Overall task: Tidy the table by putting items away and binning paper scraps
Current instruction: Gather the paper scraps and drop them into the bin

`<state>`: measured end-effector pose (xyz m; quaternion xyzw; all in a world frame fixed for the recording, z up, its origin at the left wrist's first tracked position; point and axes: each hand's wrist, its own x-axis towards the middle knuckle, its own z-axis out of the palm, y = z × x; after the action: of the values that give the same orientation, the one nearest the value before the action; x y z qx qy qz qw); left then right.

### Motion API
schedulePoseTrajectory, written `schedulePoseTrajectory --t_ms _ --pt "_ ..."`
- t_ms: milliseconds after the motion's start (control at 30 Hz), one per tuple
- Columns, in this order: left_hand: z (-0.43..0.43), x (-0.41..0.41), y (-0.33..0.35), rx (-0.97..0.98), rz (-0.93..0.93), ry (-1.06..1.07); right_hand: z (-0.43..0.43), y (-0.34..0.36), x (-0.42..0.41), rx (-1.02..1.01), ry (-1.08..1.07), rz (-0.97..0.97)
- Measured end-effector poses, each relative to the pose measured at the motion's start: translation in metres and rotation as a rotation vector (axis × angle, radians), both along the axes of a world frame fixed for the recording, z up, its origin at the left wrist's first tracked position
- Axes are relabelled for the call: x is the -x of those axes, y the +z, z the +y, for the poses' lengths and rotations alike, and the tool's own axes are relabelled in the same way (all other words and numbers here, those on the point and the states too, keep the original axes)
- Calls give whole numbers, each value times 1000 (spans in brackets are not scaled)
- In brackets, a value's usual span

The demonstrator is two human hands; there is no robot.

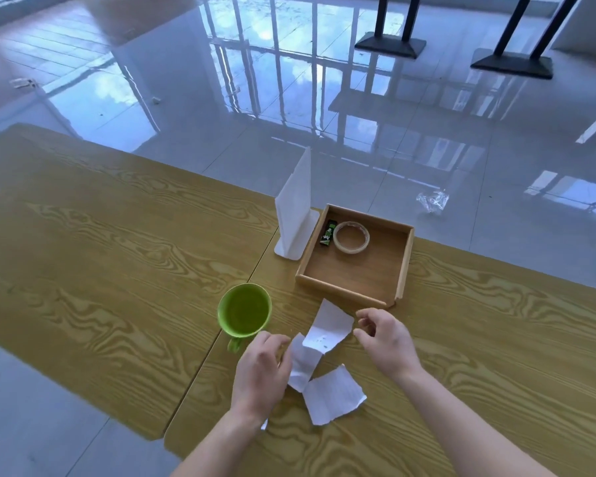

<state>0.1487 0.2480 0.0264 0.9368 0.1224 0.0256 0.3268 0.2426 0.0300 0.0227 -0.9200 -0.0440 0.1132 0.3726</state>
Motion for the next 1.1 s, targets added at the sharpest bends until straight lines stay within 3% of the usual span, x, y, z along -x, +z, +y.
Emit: schedulePoseTrajectory --t_ms 300,600,833,1100 --pt "6 48 -23 -263 249 -4 31 -17 29 178 283 -111" --pt "13 38 -26 -319 416 30 63 -24 31 373 430 -142" --pt "20 40 -34 -340 368 3 64 -28 27 412 420 -120" --pt "30 53 -47 -236 199 -15 55 -33 28 387 373 -110"
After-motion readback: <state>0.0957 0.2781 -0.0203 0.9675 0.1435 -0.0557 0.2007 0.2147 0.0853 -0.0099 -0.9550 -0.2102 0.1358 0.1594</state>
